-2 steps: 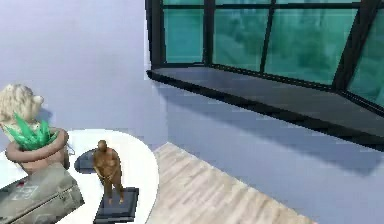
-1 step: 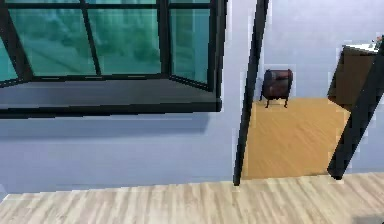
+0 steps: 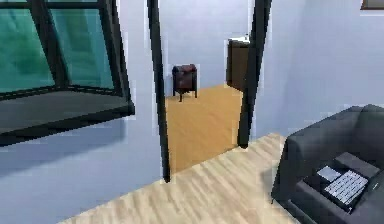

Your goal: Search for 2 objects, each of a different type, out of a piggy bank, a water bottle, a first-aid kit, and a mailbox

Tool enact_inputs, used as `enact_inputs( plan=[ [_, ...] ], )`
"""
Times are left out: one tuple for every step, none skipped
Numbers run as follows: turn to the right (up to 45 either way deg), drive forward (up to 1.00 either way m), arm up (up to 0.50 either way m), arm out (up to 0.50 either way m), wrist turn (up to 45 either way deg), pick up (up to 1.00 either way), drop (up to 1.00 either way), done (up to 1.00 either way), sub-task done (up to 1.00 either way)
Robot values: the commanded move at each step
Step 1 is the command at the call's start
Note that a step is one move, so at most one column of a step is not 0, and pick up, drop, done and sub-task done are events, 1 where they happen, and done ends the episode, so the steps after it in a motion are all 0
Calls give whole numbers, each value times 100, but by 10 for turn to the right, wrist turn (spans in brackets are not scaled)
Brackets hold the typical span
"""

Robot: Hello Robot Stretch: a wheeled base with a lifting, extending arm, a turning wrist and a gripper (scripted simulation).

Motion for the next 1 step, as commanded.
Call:
enact_inputs(
  plan=[
    [0,100,0,0,0,0,0,0,0]
  ],
)
